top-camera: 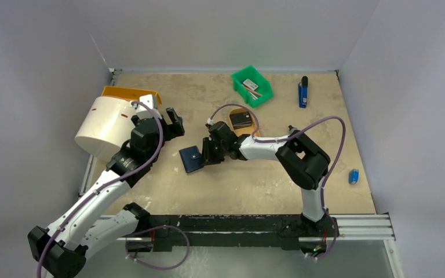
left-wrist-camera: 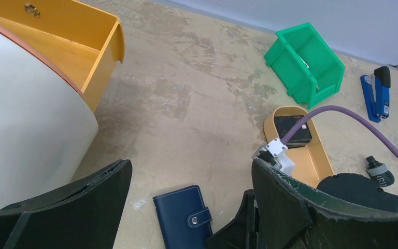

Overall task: Put the credit cards into the card holder
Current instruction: Move the card holder to the center of the board.

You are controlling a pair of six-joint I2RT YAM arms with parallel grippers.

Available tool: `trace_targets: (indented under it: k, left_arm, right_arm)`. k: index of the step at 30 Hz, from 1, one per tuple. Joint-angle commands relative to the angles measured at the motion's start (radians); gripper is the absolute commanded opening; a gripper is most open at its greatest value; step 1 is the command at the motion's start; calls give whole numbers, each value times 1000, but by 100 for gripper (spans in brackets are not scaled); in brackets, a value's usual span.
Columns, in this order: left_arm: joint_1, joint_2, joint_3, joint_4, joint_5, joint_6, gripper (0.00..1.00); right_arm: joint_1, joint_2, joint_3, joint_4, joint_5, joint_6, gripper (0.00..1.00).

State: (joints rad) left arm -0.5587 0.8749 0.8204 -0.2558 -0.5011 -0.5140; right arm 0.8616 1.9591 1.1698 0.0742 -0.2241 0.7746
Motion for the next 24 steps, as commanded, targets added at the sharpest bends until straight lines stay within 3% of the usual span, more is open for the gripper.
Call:
trace_targets:
  k: [1, 6, 14, 19, 24]
  left_arm:
    - [-1, -14, 14, 25, 6, -8, 85]
    - [-1, -14, 12, 25, 7, -9, 85]
    - [-33, 33, 19, 24, 131, -6, 82]
    - [-55, 97, -19, -11, 217, -158, 79]
    - [-162, 82, -183, 111, 251, -314, 79]
  right_arm:
    - [-4, -4, -28, 38, -15, 21, 24]
    - [-6, -26, -68, 54, -6, 32, 0]
    - [-16, -186, -228, 64, 57, 37, 0]
    - [-26, -367, -379, 18, 108, 22, 0]
    - [-26, -521, -504, -45, 135, 3, 0]
